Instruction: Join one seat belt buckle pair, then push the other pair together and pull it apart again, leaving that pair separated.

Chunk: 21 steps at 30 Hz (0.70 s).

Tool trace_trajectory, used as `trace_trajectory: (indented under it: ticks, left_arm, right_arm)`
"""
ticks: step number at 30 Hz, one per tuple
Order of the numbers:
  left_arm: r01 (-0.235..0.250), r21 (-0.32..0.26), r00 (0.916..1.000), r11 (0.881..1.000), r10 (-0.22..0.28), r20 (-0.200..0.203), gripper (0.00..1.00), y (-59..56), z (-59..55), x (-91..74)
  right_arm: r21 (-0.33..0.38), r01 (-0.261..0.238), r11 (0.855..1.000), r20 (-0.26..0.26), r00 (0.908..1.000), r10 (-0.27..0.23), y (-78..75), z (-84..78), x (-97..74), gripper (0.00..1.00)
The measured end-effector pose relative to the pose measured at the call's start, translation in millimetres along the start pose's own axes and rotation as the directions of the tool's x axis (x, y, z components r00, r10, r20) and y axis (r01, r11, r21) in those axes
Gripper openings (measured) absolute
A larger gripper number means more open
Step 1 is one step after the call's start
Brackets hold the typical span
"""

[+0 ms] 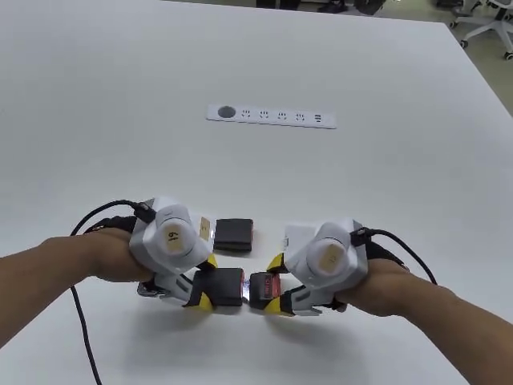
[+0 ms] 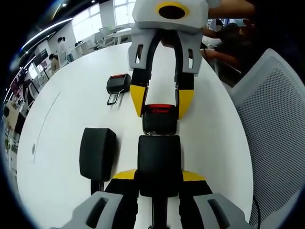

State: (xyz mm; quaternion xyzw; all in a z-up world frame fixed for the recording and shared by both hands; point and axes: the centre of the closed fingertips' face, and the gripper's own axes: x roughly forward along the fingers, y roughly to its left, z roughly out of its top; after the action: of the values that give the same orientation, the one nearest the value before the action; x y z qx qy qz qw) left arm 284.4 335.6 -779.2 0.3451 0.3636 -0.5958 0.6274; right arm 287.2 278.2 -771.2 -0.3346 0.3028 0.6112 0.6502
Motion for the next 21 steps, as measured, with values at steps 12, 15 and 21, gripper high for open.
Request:
trace_trajectory:
  ticks: [12, 15, 21]
  left_arm:
    - [-0.003, -0.010, 0.9994, 1.000, 0.003, -0.034, 0.33, 0.9, -1.2, -2.1]
    - [0.000, 0.006, 0.9998, 1.000, 0.000, -0.021, 0.33, 1.0, -1.7, -2.0]
    - [-0.001, 0.007, 1.0000, 1.000, 0.001, 0.004, 0.33, 4.0, -3.3, -2.2]
  right_arm:
    - [0.035, 0.006, 0.999, -0.010, 0.9999, -0.006, 0.2, 2.7, -1.1, 0.27]
    - [0.005, 0.000, 1.000, -0.008, 1.0000, 0.000, -0.1, -0.7, -0.2, 0.27]
    - [0.012, 0.001, 1.000, 0.008, 1.0000, -0.001, -1.4, -2.4, 1.8, 0.27]
